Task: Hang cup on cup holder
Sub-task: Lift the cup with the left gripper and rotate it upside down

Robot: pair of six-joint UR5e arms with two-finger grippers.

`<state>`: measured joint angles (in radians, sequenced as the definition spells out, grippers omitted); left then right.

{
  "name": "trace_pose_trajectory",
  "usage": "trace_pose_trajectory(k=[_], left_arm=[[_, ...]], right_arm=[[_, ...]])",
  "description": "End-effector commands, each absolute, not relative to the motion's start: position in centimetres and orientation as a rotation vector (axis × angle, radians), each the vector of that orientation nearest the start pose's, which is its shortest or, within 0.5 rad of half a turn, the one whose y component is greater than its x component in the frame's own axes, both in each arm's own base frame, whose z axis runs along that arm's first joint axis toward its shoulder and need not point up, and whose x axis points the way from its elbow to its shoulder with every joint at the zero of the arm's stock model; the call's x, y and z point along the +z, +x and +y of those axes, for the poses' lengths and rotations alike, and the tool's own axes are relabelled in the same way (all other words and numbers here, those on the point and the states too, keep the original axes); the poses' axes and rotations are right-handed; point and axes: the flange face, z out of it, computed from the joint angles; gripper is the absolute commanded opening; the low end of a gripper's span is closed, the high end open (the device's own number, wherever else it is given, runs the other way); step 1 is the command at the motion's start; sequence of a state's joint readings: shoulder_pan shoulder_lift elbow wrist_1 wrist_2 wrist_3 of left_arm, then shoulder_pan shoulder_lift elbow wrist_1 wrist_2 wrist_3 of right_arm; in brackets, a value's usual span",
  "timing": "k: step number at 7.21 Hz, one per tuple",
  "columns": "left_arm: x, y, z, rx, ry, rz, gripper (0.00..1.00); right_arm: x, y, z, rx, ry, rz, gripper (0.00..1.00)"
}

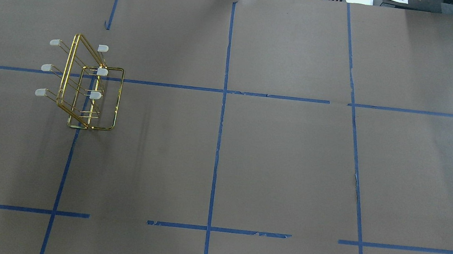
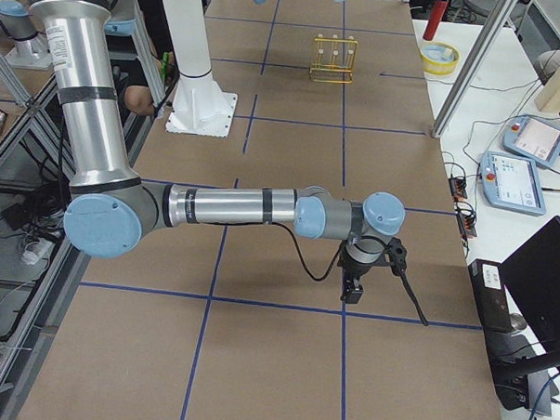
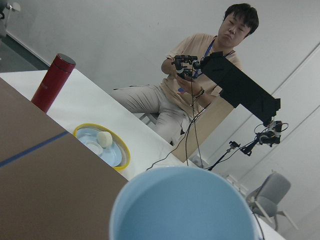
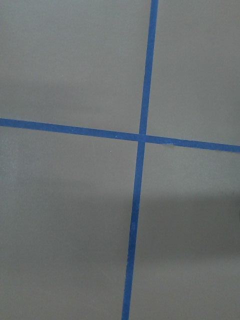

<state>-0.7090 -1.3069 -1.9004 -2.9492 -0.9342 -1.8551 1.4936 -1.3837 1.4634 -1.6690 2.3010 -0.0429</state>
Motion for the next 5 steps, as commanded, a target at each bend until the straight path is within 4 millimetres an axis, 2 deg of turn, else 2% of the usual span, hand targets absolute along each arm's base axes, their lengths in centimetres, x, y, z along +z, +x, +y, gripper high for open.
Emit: trace_pose_trajectory(k=[1,2,3,5], left_arm=[[44.2,15.8,-38.7,-1.504,0.624,1.656,0.01],[43.2,15.5,-38.4,-1.603,0.494,1.782,0.01],[42.7,15.6,-38.0,-1.684,0.288,1.903,0.01],[41.2,15.2,-37.7,-1.844,-0.007,2.062,0.01]], right_arm=[[62.5,2.3,-57.2,-0.108,-0.03,-0.73,1.0],[62.5,2.3,-57.2,-0.108,-0.03,-0.73,1.0],[62.5,2.3,-57.2,-0.108,-0.03,-0.73,1.0],[62.5,2.3,-57.2,-0.108,-0.03,-0.73,1.0]])
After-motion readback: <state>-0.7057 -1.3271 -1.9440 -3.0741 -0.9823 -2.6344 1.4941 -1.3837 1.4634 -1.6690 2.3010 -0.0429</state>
